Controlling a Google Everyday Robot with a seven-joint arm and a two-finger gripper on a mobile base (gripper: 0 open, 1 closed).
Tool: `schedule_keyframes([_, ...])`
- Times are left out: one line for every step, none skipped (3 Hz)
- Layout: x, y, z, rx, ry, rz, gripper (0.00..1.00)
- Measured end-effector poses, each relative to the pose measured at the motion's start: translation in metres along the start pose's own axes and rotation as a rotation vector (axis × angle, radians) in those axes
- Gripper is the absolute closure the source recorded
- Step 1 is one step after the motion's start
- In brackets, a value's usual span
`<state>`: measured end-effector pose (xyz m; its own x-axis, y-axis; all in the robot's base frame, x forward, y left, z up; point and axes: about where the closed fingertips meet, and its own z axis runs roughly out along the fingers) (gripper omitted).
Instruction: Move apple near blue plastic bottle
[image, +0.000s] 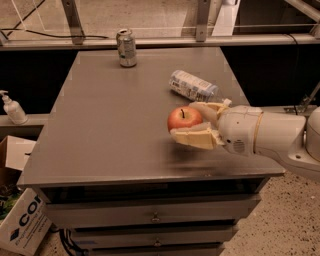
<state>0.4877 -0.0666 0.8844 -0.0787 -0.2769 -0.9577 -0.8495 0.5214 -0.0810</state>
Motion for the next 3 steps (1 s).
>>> schedule_keyframes([-0.002,-0.019,-0.005,0.045,-0.022,-0.009,1.00])
schedule_keyframes([-0.004,-0.055,-0.013,0.119,-0.032,-0.021,1.00])
schedule_keyframes([0.003,-0.088,-0.023,0.198,-0.013,-0.025,1.00])
